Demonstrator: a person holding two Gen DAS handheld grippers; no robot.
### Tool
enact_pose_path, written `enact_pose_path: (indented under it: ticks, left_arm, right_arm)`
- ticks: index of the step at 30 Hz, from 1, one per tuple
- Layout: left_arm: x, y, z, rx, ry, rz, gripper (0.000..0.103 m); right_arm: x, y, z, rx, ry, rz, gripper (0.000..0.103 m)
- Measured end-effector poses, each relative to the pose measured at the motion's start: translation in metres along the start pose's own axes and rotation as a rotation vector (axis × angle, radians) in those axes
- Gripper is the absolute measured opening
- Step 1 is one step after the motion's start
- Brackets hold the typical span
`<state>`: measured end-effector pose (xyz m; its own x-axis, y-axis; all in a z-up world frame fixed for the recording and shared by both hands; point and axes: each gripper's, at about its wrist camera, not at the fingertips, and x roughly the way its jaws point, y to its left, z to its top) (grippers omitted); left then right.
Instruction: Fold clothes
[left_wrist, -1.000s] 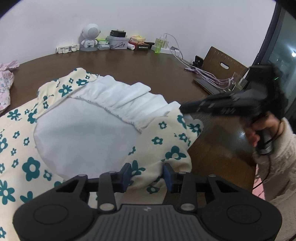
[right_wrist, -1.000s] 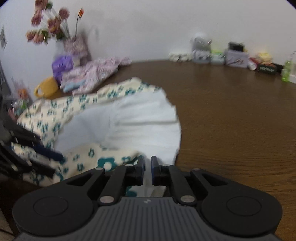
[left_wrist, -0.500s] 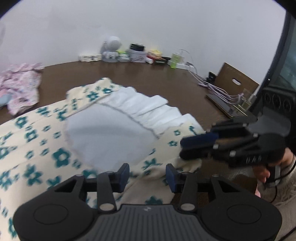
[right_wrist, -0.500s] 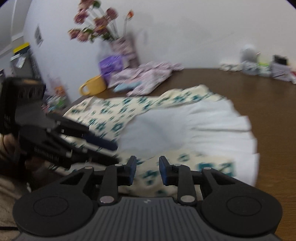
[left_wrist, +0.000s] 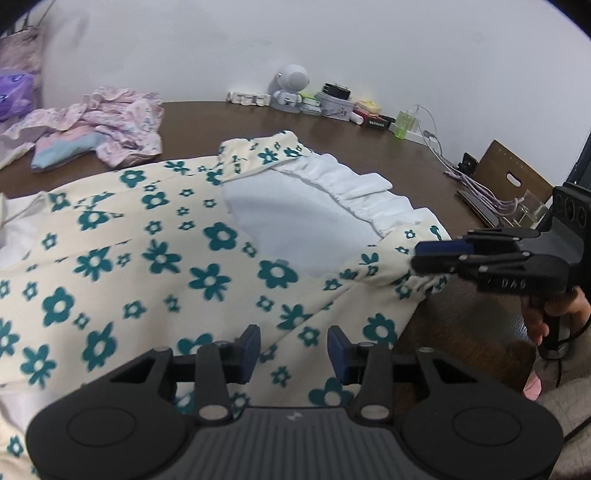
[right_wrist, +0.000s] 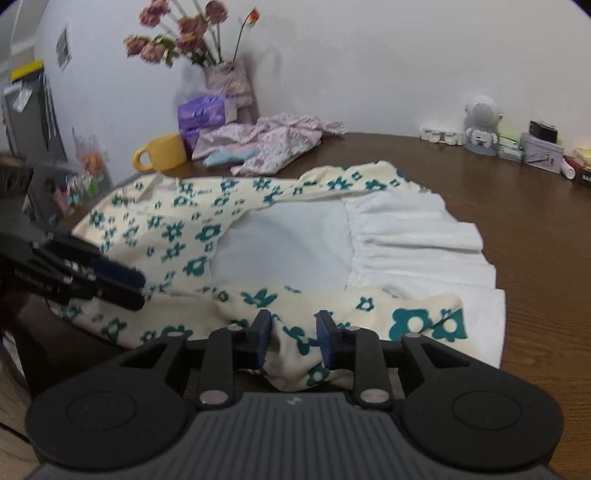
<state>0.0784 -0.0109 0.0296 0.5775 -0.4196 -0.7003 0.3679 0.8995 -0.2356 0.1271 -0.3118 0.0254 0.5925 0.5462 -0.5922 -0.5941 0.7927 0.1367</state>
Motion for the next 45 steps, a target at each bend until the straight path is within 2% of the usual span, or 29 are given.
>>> enact_pose_path:
  ticks: [4, 12, 18, 25, 31, 35, 37, 38, 40, 41, 45]
  left_arm:
    - [-0.005, 0.002, -0.006, -0.002, -0.007, 0.013, 0.036]
    - [-0.012, 0.005, -0.013, -0.011, -0.024, 0.022, 0.034]
    - [-0.013, 0.008, -0.015, -0.031, -0.035, 0.005, 0.036]
    - [-0.012, 0.007, -0.014, -0.033, -0.035, -0.013, 0.046]
    - [-0.011, 0.007, -0.015, -0.049, -0.046, -0.011, 0.047]
    - [-0.011, 0.007, -0.015, -0.068, -0.052, -0.006, 0.047]
    - [-0.013, 0.008, -0.017, -0.077, -0.057, 0.003, 0.047]
    - [-0.014, 0.008, -0.018, -0.083, -0.059, 0.004, 0.047]
    - [-0.015, 0.009, -0.019, -0.092, -0.062, 0.005, 0.047]
    - [-0.015, 0.009, -0.02, -0.094, -0.063, 0.005, 0.047]
    - [-0.016, 0.008, -0.021, -0.091, -0.065, 0.007, 0.047]
  right_arm:
    - [0.002, 0.0, -0.001, -0.012, 0.004, -0.051, 0.026]
    - [0.008, -0.003, -0.007, 0.024, 0.013, -0.056, 0.026]
    - [-0.012, -0.015, -0.003, 0.146, -0.021, -0.053, 0.031]
    - [-0.039, -0.052, -0.01, 0.303, -0.036, -0.253, 0.033]
    - [-0.042, -0.056, -0.021, 0.324, -0.018, -0.265, 0.033]
    - [-0.037, -0.058, -0.026, 0.318, 0.003, -0.337, 0.033]
    - [-0.036, -0.062, -0.03, 0.334, 0.005, -0.336, 0.034]
    - [-0.036, -0.063, -0.032, 0.345, 0.002, -0.322, 0.033]
    - [-0.036, -0.064, -0.034, 0.352, -0.006, -0.3, 0.024]
    - [-0.036, -0.065, -0.034, 0.356, -0.007, -0.29, 0.012]
    - [-0.034, -0.068, -0.029, 0.344, -0.029, -0.278, 0.008]
